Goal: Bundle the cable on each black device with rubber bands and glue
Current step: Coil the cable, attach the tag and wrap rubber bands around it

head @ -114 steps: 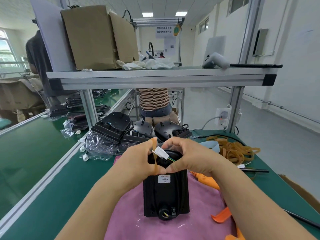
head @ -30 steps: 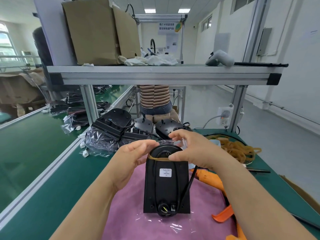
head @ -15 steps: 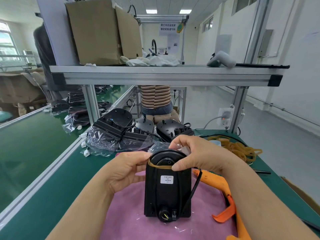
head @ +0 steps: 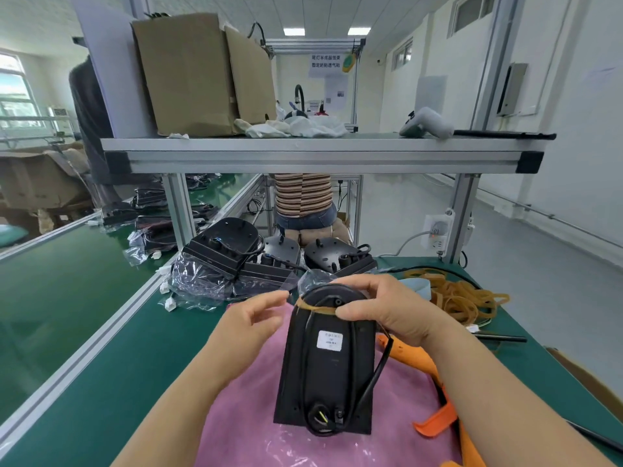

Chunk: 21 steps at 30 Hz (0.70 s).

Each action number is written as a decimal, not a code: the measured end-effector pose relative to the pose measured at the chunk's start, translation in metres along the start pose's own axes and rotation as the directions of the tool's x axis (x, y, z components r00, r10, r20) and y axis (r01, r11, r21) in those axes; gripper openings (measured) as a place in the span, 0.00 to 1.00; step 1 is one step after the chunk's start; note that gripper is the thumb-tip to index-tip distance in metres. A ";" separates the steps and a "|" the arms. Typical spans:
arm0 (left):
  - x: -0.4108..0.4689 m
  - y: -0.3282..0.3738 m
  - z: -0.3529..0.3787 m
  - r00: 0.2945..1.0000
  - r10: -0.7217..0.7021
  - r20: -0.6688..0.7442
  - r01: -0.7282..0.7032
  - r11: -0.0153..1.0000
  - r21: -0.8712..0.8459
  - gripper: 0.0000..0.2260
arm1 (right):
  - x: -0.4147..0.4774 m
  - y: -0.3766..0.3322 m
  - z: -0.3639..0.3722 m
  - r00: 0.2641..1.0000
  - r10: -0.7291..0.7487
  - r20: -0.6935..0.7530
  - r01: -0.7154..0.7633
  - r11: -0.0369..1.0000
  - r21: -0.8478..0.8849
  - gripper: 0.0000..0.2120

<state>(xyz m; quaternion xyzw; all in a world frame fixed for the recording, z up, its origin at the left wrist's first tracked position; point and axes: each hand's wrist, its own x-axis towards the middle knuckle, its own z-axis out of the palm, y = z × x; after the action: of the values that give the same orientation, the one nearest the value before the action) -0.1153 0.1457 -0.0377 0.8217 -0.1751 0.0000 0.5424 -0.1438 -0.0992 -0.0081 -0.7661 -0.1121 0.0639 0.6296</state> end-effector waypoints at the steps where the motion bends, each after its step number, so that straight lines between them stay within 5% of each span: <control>1: -0.002 -0.002 0.000 0.999 0.046 0.028 -0.047 0.998 0.036 0.25 | 0.002 0.002 -0.001 1.000 0.025 -0.006 -0.024 0.995 0.093 0.19; 7: -0.010 0.003 0.006 0.938 0.267 0.219 -0.303 0.941 0.151 0.46 | 0.010 0.013 0.004 0.970 0.236 0.050 -0.238 0.902 0.360 0.23; 10: -0.014 0.015 0.007 0.874 0.348 0.339 -0.420 0.892 0.168 0.43 | 0.010 0.021 0.008 0.944 0.330 0.012 -0.309 0.868 0.388 0.14; 13: -0.017 0.027 0.009 0.857 0.415 0.304 -0.477 0.863 0.167 0.32 | 0.010 0.029 0.012 0.911 0.399 -0.106 -0.341 0.873 0.349 0.10; 18: -0.014 0.033 0.010 0.968 0.214 0.133 -0.208 0.977 -0.054 0.18 | 0.005 0.024 0.002 0.823 0.536 -0.188 -0.552 0.833 -0.040 0.10; 21: -0.010 0.029 0.005 0.993 0.046 0.105 -0.043 0.999 -0.030 0.17 | 0.006 0.011 -0.013 0.856 0.447 -0.262 -0.502 0.839 -0.209 0.05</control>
<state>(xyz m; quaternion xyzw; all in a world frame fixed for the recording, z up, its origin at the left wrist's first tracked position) -0.1340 0.1345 -0.0160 0.8089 -0.2219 -0.0335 0.5434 -0.1339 -0.1121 -0.0157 -0.8506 0.1389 0.1244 0.4916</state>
